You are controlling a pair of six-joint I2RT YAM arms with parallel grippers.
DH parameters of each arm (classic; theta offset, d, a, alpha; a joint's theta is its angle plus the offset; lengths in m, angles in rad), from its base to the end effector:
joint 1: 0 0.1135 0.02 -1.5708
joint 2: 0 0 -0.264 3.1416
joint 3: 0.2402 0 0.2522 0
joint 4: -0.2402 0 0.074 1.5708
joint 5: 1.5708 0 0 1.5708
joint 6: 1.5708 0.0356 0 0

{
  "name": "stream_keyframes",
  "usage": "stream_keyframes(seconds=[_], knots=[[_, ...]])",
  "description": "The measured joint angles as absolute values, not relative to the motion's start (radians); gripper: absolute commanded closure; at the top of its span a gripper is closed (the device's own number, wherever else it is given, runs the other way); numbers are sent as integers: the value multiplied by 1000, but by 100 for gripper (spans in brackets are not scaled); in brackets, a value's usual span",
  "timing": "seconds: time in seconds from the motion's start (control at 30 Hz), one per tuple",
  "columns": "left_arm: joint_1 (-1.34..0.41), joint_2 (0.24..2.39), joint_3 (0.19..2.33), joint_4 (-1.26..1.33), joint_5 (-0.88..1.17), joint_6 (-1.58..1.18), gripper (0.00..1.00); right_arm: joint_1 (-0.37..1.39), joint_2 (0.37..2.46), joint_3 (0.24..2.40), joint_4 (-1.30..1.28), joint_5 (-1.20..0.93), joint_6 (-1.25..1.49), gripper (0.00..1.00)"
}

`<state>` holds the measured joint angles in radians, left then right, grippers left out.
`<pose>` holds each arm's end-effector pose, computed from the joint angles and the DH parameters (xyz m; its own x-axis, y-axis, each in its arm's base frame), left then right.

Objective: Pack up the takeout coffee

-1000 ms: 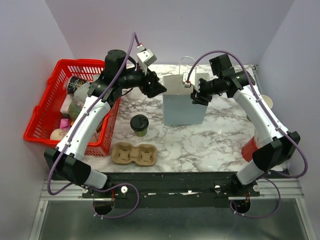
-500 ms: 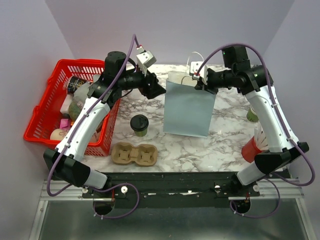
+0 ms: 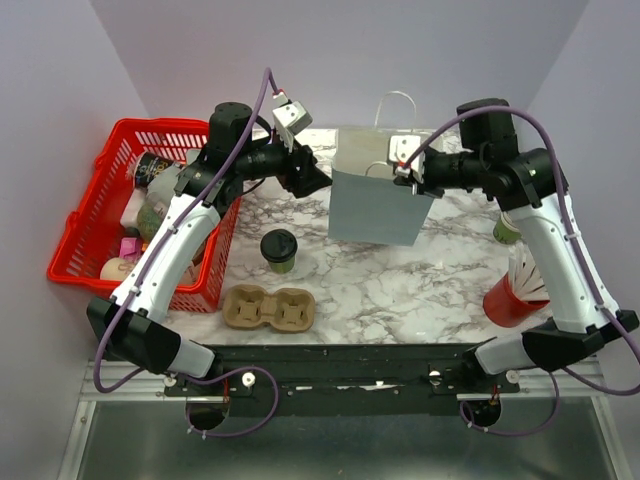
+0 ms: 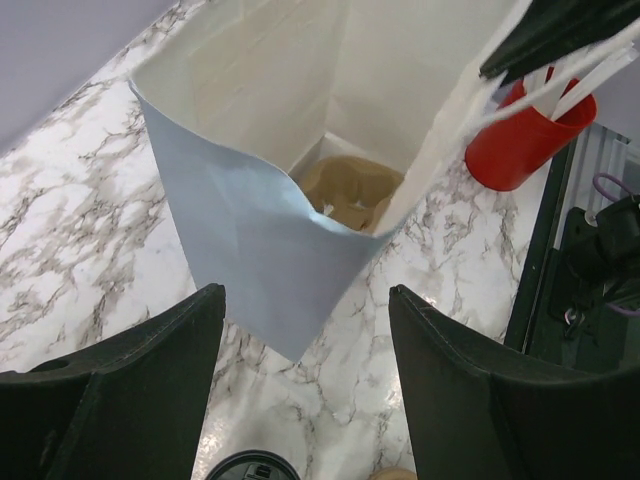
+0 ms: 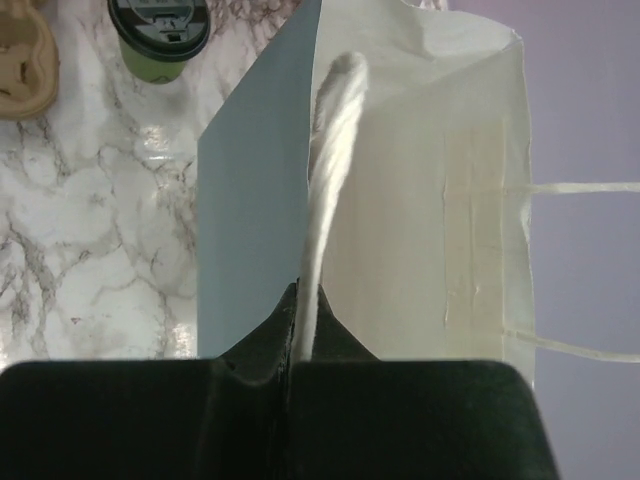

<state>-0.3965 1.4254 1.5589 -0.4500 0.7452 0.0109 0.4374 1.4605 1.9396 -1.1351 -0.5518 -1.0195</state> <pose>0.2782 -0.1427 0.4356 -0.2775 0.1249 -0.9526 0.8814 0.4277 -0.2007 0.2306 0.1284 0.4784 0.3384 -0.6426 -0.6875 -0.8567 0.0918 -0.5076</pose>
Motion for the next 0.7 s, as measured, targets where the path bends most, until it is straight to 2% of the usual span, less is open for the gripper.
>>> stream_keyframes(seconds=[0.03, 0.07, 0.1, 0.17, 0.2, 0.23, 0.37, 0.5, 0.6, 0.7], knots=[[-397, 1425, 1559, -450, 745, 11, 25, 441, 1437, 1900, -1131, -548, -1021, 96], [-397, 1425, 1559, -450, 745, 11, 24, 447, 1411, 1851, -1127, -543, -1023, 90], [-397, 1425, 1558, -449, 745, 11, 22, 449, 1394, 1784, -1123, -537, -1024, 58], [-397, 1425, 1554, -448, 745, 11, 14, 454, 1373, 1744, -1124, -536, -1019, 35], [-397, 1425, 1551, -448, 745, 11, 1, 459, 1369, 1709, -1126, -534, -1024, 9], [-397, 1425, 1547, -451, 743, 13, 1, 464, 1370, 1686, -1133, -533, -1017, 1], [-397, 1424, 1534, -484, 717, 48, 1, 475, 1388, 1693, -1169, -532, -965, 0], [-397, 1415, 1529, -564, 685, 137, 1, 478, 1387, 1861, -1159, -547, -857, 0], [-396, 1404, 1533, -664, 668, 255, 1, 478, 1377, 2001, -1098, -548, -756, 0], [-395, 1411, 1570, -806, 660, 403, 2, 478, 1335, 2022, -982, -524, -653, 0]])
